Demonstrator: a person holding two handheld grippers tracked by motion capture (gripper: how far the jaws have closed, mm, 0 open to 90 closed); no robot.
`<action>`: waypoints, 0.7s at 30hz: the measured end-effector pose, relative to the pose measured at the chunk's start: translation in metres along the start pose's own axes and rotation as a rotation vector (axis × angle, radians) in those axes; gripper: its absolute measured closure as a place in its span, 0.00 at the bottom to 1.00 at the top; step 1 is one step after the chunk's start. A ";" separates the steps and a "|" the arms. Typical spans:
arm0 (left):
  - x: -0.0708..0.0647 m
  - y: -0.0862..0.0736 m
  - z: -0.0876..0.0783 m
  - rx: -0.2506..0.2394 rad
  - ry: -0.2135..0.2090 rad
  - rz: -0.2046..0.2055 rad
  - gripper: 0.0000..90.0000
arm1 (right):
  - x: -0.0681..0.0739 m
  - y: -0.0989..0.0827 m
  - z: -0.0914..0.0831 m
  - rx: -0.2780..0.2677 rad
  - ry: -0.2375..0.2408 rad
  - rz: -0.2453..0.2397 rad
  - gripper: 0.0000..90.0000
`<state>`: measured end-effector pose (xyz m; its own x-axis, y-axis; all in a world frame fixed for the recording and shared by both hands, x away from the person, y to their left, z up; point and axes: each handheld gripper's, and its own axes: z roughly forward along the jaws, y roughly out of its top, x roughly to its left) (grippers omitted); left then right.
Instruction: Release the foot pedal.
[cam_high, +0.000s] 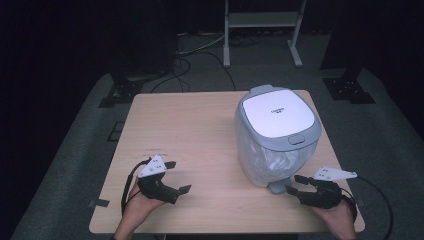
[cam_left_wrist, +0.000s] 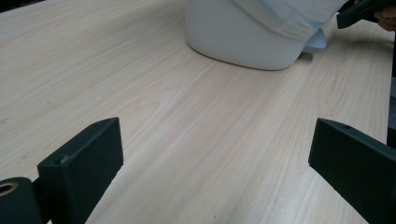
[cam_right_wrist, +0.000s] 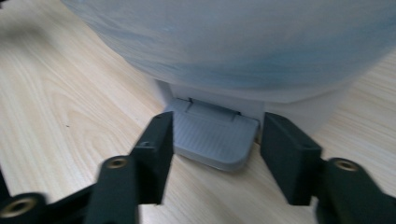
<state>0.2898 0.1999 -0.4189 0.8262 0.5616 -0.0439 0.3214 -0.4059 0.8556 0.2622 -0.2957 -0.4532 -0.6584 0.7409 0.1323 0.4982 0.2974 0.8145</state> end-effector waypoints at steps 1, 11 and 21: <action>0.000 -0.002 0.000 0.000 0.000 -0.001 0.01 | 0.000 0.000 -0.001 0.003 -0.009 0.001 0.40; 0.001 -0.017 -0.007 0.018 0.036 -0.016 0.00 | -0.006 -0.004 -0.008 0.008 -0.081 0.015 0.17; 0.005 -0.031 -0.015 0.038 0.069 -0.019 0.00 | -0.016 -0.015 -0.019 0.012 -0.117 0.031 0.11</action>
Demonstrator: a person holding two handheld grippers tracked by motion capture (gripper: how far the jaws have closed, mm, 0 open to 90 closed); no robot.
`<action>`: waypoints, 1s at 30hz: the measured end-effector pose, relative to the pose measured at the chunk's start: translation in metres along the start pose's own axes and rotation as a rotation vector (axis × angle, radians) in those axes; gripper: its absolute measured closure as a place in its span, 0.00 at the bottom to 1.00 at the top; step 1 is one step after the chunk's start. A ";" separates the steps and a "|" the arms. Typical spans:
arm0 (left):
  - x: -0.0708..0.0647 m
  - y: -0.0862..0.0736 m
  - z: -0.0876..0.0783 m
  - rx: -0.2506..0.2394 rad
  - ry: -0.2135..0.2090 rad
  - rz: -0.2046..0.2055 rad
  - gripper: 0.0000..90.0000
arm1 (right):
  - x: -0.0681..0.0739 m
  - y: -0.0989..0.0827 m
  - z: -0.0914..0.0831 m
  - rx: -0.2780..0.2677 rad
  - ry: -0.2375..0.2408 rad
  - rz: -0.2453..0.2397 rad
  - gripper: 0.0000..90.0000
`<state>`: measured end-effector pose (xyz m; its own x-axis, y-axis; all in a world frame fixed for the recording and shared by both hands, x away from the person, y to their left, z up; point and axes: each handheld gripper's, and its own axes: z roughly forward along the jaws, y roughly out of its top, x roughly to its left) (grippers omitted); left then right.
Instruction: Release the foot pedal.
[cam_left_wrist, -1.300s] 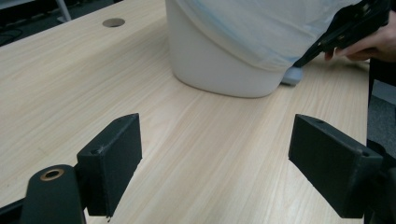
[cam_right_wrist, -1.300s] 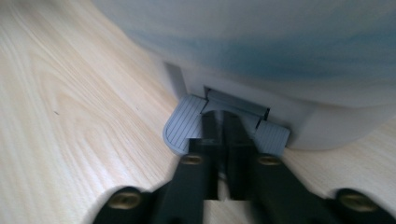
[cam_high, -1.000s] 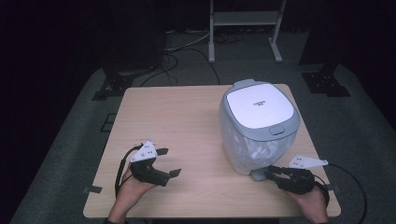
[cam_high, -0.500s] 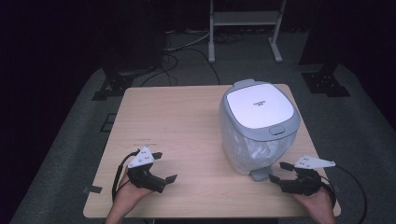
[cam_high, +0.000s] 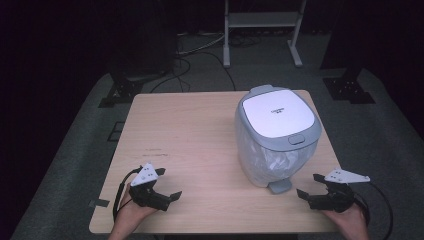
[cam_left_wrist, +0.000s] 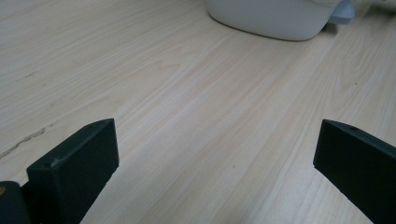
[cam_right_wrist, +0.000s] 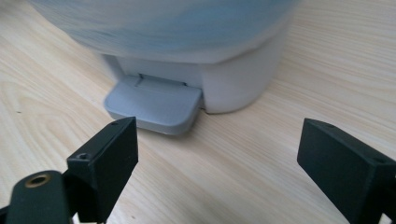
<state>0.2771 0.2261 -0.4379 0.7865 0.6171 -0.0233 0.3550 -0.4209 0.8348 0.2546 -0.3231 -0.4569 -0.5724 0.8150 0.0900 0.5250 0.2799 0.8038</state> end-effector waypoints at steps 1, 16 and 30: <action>0.001 -0.002 -0.001 0.002 0.006 -0.004 0.00 | -0.001 -0.001 -0.001 0.001 -0.003 0.001 0.11; 0.015 -0.034 -0.010 0.084 0.081 -0.020 0.00 | -0.014 -0.015 0.005 0.042 -0.038 0.004 0.09; 0.021 -0.047 0.002 0.172 0.097 -0.011 0.00 | -0.021 -0.023 0.014 0.081 -0.042 0.005 0.09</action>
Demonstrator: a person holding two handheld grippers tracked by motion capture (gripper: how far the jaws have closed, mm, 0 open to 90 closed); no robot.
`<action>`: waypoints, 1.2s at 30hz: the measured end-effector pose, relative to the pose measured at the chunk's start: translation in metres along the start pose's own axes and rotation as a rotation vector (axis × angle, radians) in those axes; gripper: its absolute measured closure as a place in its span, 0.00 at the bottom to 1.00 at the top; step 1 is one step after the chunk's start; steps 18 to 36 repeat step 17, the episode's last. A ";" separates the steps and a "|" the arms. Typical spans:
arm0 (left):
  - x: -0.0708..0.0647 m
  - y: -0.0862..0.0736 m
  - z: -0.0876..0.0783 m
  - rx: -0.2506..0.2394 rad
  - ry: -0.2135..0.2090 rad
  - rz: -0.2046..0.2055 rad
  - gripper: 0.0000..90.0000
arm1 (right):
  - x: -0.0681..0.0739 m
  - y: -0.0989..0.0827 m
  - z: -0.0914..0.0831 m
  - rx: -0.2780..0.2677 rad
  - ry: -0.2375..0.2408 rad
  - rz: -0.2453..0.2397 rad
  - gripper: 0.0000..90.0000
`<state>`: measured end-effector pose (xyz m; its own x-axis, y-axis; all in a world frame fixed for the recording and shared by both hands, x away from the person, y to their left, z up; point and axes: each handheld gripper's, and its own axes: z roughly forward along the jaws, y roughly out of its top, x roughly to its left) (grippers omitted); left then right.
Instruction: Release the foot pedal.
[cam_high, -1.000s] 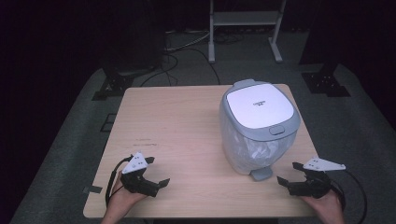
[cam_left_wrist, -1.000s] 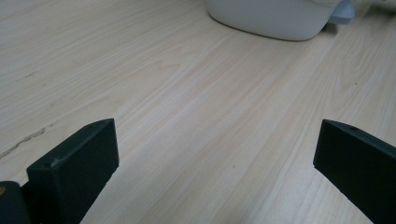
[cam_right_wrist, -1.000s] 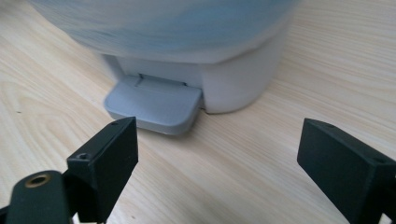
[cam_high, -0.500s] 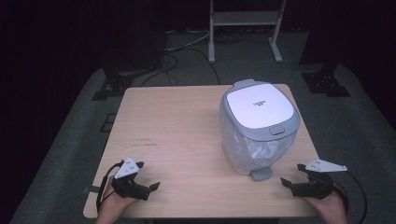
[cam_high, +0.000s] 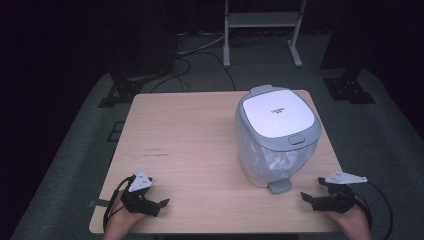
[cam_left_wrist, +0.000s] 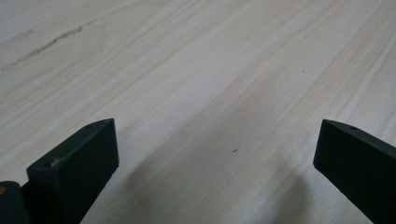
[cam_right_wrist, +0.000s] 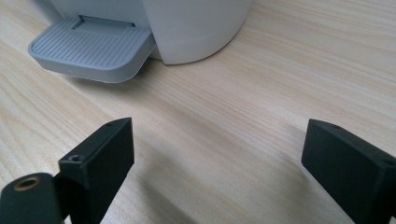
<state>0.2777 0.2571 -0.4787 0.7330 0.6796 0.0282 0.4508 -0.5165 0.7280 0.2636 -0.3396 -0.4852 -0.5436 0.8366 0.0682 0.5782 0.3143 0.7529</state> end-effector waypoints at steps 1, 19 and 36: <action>0.000 -0.001 0.001 0.005 -0.001 0.001 0.00 | 0.000 0.000 0.000 0.002 -0.001 -0.002 0.09; 0.002 -0.002 0.005 0.018 -0.017 -0.005 0.00 | 0.004 0.000 0.005 0.035 -0.030 -0.041 0.09; 0.002 -0.002 0.005 0.018 -0.017 -0.005 0.00 | 0.004 0.000 0.005 0.035 -0.030 -0.041 0.09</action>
